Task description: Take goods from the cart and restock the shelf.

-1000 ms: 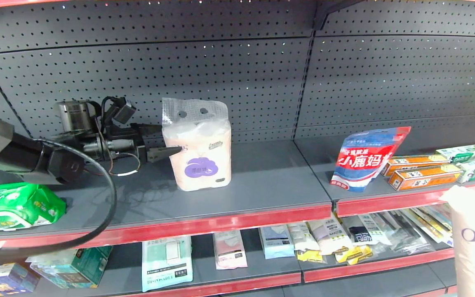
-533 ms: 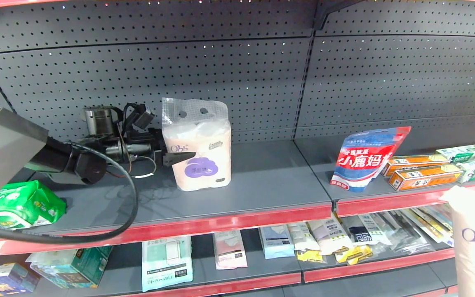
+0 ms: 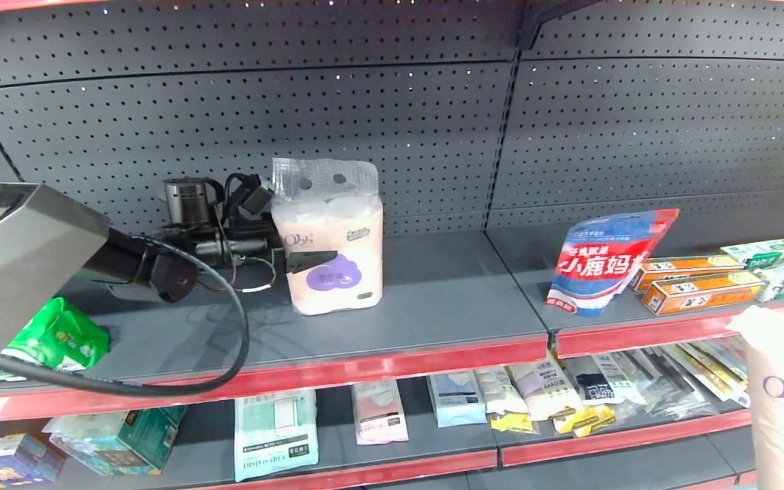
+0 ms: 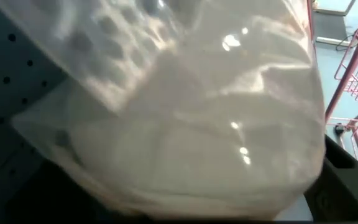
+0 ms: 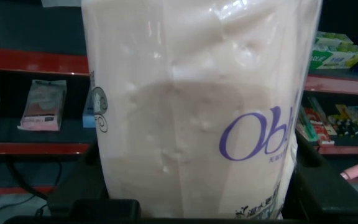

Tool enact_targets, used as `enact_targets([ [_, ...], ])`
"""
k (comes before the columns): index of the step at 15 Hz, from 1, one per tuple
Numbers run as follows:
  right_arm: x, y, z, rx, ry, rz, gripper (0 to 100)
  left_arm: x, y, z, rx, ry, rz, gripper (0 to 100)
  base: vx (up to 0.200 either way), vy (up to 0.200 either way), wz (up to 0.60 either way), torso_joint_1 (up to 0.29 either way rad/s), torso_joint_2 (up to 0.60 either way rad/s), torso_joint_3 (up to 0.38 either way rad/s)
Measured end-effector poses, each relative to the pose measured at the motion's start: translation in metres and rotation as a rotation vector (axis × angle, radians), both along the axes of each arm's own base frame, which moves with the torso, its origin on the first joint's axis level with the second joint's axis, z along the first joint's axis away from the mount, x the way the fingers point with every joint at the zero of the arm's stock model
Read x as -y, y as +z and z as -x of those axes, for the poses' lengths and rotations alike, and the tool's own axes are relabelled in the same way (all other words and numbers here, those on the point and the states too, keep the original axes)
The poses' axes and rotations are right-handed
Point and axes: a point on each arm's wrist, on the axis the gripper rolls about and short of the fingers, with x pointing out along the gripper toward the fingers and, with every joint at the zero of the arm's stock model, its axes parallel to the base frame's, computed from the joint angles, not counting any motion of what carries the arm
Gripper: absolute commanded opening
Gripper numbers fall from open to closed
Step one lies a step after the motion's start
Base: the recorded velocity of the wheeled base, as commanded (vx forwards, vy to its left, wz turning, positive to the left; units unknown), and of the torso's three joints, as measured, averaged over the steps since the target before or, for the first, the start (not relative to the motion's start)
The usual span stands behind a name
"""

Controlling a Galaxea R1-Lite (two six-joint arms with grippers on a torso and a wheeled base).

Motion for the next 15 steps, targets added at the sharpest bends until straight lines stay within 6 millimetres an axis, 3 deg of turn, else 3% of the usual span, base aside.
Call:
enact_targets([
  [1,0.000,0.000,0.000,0.000,0.000,0.000,0,0.002,-0.001,0.000,-0.003,-0.005,0.000,100,0.000,0.000,0.00,0.000,0.00,0.000],
  [2,0.000,0.000,0.000,-0.001,0.000,0.000,0,0.004,-0.002,0.000,-0.002,-0.009,0.000,0,0.000,0.000,0.00,0.000,0.00,0.000],
  [8,0.000,-0.002,0.000,-0.006,0.000,0.000,0,0.005,-0.004,0.002,-0.008,-0.019,0.000,0,0.000,0.000,0.00,0.000,0.00,0.000],
  [11,0.000,-0.002,0.000,-0.007,0.000,0.000,0,-0.001,-0.003,0.015,-0.037,-0.019,-0.002,0,0.000,0.000,0.00,0.000,0.00,0.000],
  [15,0.000,-0.002,0.000,-0.007,0.000,0.000,0,-0.030,0.005,0.042,-0.074,-0.023,0.017,0,0.000,0.000,0.00,0.000,0.00,0.000],
])
